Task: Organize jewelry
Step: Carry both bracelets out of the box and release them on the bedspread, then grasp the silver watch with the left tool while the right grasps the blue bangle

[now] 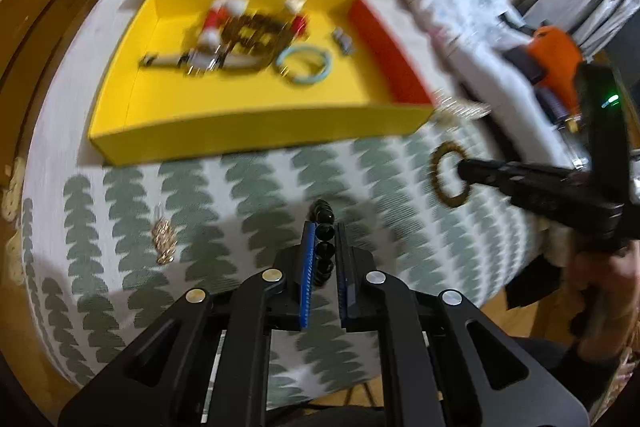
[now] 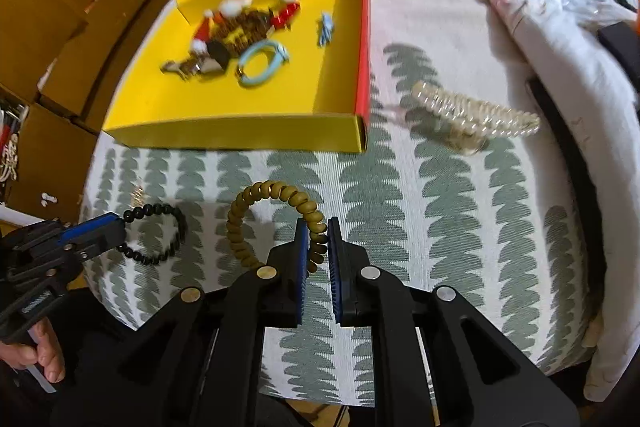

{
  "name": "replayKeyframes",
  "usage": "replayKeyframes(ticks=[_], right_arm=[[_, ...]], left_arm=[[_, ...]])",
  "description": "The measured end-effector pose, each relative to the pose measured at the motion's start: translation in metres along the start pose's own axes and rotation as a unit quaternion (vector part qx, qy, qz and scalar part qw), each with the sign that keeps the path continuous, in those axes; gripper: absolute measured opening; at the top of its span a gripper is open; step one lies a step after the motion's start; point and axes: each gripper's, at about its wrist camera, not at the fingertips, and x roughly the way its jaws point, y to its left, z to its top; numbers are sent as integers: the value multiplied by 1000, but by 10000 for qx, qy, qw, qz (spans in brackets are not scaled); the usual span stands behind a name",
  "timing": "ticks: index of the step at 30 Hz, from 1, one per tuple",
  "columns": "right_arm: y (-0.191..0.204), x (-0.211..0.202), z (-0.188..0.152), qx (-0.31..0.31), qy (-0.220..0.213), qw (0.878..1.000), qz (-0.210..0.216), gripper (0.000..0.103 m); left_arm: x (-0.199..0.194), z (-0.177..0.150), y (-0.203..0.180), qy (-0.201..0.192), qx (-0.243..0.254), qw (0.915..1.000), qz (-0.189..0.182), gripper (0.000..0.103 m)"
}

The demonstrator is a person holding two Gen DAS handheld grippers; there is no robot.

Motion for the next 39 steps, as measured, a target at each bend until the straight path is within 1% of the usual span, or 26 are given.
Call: replayKeyframes(ticks=[3,5,8,12,15,17,21,22,24,26,27,28,29,30,31,32,33,34,35,37,39], right_arm=[[-3,21,2,40,236,9997,-65,11],[-5,30,3,48,345,9993,-124,11],[-10,44,5,89,504,9985,-201,11],[-16,53,6,112,586,9977,-319,12],[-17,54,8,66,538,9979,-363,18],[-15,54,9,12,558,9976,-419,19],[-14,44,12,-20,389,9977,-552,19],[-12,40,13,-33,346,9978,-562,19],[-11,31,16,-53,242,9987,-455,19],[-6,18,19,-73,86,9996,-248,19],[-3,12,21,-101,-12,9999,-134,19],[1,4,25,-125,-173,9998,36,19],[4,-1,28,-131,-276,9994,145,19],[8,-5,32,-149,-416,9986,300,20],[10,-7,34,-171,-509,9977,413,20],[12,-8,38,-192,-586,9968,506,20],[15,-6,42,-197,-612,9967,502,20],[21,-2,48,-198,-630,9968,447,20],[26,2,53,-202,-674,9964,477,20],[34,11,63,-189,-671,9961,550,20],[41,21,73,-167,-618,9969,458,20]], left_arm=[[21,-1,12,220,-42,9994,252,10],[31,-1,22,344,-139,9988,320,10],[38,0,29,400,-182,9981,434,10],[44,2,36,427,-164,9970,617,10],[50,2,40,478,-121,9961,729,10],[52,3,41,530,-104,9952,813,10],[44,6,47,465,-182,9963,706,11],[39,8,48,423,-201,9970,619,11],[26,11,49,290,-207,9983,468,13],[14,13,49,176,-229,9990,349,21],[5,15,50,50,-237,9994,237,30],[0,18,51,-41,-243,9994,223,40],[-5,22,53,-152,-276,9991,269,45],[-10,27,54,-247,-320,9987,303,56],[-17,31,57,-381,-366,9982,278,65],[-22,36,60,-498,-398,9977,235,68],[-25,40,63,-587,-441,9970,236,71],[-26,46,69,-616,-545,9961,320,71],[-25,51,74,-599,-635,9957,314,71],[-22,60,79,-574,-712,9956,204,71],[-19,68,83,-608,-753,9948,316,71]])
